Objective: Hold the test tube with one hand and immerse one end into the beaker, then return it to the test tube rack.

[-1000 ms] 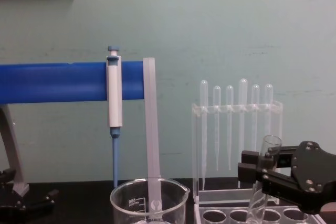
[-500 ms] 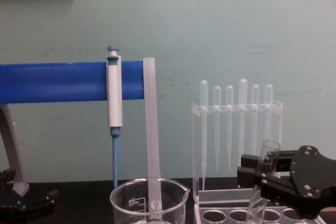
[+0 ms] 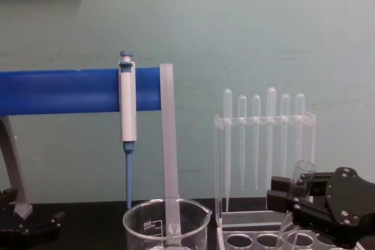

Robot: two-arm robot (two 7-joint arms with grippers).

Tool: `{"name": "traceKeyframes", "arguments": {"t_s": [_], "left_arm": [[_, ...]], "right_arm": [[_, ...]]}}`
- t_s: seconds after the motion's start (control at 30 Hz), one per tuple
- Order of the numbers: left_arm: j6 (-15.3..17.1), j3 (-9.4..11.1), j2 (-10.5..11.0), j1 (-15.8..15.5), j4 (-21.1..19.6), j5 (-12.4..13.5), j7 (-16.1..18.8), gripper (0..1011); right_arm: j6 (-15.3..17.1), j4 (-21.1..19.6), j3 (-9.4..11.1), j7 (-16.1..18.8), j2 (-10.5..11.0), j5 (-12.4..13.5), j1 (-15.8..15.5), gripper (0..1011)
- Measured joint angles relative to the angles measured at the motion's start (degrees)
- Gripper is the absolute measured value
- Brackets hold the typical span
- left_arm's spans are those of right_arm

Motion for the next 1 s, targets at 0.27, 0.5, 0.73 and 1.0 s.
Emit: {"name": "traceKeyframes", "arguments": {"t_s": [0.27,0.5,0.73,1.0], "left_arm": [[0.0,0.0,0.0,0.0,0.0,0.0,0.0,1000],[0.0,0.0,0.0,0.0,0.0,0.0,0.0,1000],[0.0,0.0,0.0,0.0,0.0,0.0,0.0,1000],[0.0,0.0,0.0,0.0,0.0,0.0,0.0,1000]], "right_arm": [[0.0,0.0,0.0,0.1,0.0,0.0,0.0,224],[0.0,0.0,0.0,0.1,0.0,0.0,0.0,341],[0.0,-0.1,0.0,0.1,0.0,0.0,0.0,544],[0.1,-1.0,0.0,-0.3,0.2,-0.3,-0.2,823]]}}
